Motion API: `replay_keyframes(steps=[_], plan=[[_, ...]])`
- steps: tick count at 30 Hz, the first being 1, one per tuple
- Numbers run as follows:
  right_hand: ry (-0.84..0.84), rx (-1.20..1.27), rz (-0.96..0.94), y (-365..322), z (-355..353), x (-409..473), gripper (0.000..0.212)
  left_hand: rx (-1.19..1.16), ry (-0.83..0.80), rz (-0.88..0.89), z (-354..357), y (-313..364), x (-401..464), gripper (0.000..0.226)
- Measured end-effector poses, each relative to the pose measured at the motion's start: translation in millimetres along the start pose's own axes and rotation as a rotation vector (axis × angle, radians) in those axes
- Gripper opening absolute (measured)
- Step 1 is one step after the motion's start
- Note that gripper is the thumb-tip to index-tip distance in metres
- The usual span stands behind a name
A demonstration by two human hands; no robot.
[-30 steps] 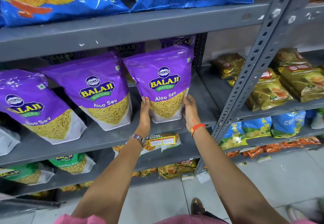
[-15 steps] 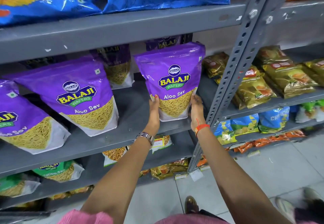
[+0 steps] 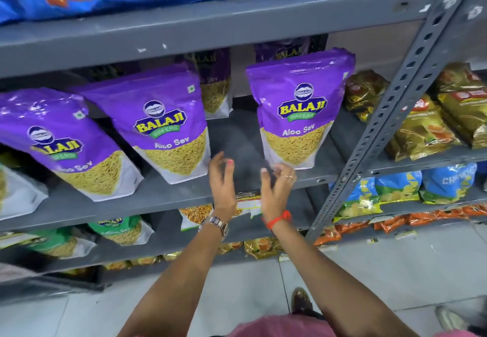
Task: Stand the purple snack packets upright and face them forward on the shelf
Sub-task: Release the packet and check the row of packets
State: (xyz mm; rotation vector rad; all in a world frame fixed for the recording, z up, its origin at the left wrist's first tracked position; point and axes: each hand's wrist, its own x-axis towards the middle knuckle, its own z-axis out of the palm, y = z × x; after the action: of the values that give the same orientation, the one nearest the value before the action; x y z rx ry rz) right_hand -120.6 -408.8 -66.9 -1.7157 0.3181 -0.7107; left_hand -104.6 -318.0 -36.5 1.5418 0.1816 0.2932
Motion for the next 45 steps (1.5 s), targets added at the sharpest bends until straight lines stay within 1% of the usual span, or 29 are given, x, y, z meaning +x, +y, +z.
replay_keyframes(steps=[2, 4, 5, 7, 9, 12, 13, 14, 16, 17, 18, 21, 25, 28, 31, 33, 34, 35, 36, 37, 39, 40, 42, 44, 45], plan=[[-0.143, 0.038, -0.046, -14.5, 25.6, -11.1, 0.033, 0.012, 0.245, 0.104, -35.0, 6.6, 0.7, 0.042], [-0.272, 0.063, -0.052, -24.6, 51.4, -11.0, 0.039, -0.005, 0.424, 0.146, -64.6, 14.9, 8.7, 0.045], [-0.323, 0.081, -0.027, -28.7, 65.1, -8.4, 0.046, -0.017, 0.473, 0.148, -78.4, 18.6, 16.0, 0.047], [-0.413, 0.139, 0.106, -39.1, 87.6, 0.5, 0.064, -0.042, 0.510, 0.104, -100.9, 22.5, 36.1, 0.051], [-0.496, 0.192, 0.217, -49.5, 104.4, 10.1, 0.076, -0.084, 0.451, 0.045, -117.4, 26.7, 57.1, 0.053], [-0.585, 0.219, 0.301, -54.1, 122.5, 22.8, 0.083, -0.096, 0.252, -0.006, -128.4, 32.2, 82.6, 0.059], [-0.614, 0.225, 0.325, -54.1, 125.9, 24.9, 0.081, -0.097, 0.195, -0.024, -129.5, 32.7, 88.4, 0.063], [-0.637, 0.234, 0.339, -54.3, 127.6, 26.2, 0.074, -0.101, 0.152, -0.055, -129.2, 33.0, 92.6, 0.066], [-0.661, 0.253, 0.336, -57.7, 127.0, 25.1, 0.050, -0.093, 0.127, -0.115, -127.5, 34.8, 98.1, 0.069], [-0.654, 0.263, 0.336, -58.0, 126.1, 24.3, 0.042, -0.093, 0.120, -0.119, -127.0, 34.5, 100.0, 0.069], [-0.635, 0.280, 0.341, -55.9, 123.8, 21.3, 0.040, -0.102, 0.107, -0.103, -126.7, 31.7, 99.9, 0.068], [-0.580, 0.361, 0.338, -50.0, 116.7, 17.0, 0.040, -0.115, 0.072, -0.040, -121.6, 26.8, 95.3, 0.062], [-0.479, 0.419, 0.341, -45.5, 101.9, 13.0, 0.033, -0.154, -0.025, -0.077, -112.8, 23.8, 84.0, 0.058], [-0.443, 0.421, 0.362, -44.8, 93.0, 14.9, 0.038, -0.151, -0.083, -0.084, -106.9, 23.8, 75.7, 0.052], [-0.447, 0.415, 0.379, -45.0, 89.9, 15.3, 0.040, -0.169, -0.091, -0.084, -104.8, 26.5, 71.8, 0.059], [-0.442, 0.424, 0.388, -45.6, 89.6, 14.0, 0.050, -0.174, -0.107, -0.088, -105.8, 28.9, 71.3, 0.064], [-0.414, 0.426, 0.389, -45.6, 90.1, 11.9, 0.056, -0.164, -0.118, -0.092, -106.8, 30.0, 70.6, 0.065], [-0.352, 0.409, 0.386, -45.8, 90.5, 7.8, 0.062, -0.145, -0.121, -0.095, -108.2, 30.5, 69.2, 0.068], [-0.260, 0.369, 0.371, -45.7, 90.6, 1.6, 0.066, -0.122, -0.112, -0.098, -110.7, 29.6, 66.9, 0.070], [-0.159, 0.325, 0.337, -45.4, 90.0, -6.1, 0.065, -0.103, -0.090, -0.096, -113.6, 28.0, 64.0, 0.070], [-0.011, 0.222, 0.226, -44.4, 89.3, -26.4, 0.053, -0.092, -0.021, -0.090, -123.7, 22.0, 56.2, 0.063], [0.012, 0.152, 0.172, -45.0, 91.0, -37.5, 0.048, -0.092, 0.015, -0.093, -131.1, 17.9, 52.0, 0.057], [0.002, 0.041, 0.108, -46.9, 97.8, -58.6, 0.043, -0.074, 0.077, -0.114, -148.4, 10.0, 43.6, 0.047], [-0.019, 0.006, 0.064, -53.3, 108.6, -77.0, 0.036, -0.082, 0.131, -0.107, -168.9, 3.1, 38.5, 0.038], [-0.048, 0.009, 0.013, -57.7, 115.9, -85.9, 0.033, -0.097, 0.166, -0.078, -180.5, 1.3, 37.7, 0.030]])
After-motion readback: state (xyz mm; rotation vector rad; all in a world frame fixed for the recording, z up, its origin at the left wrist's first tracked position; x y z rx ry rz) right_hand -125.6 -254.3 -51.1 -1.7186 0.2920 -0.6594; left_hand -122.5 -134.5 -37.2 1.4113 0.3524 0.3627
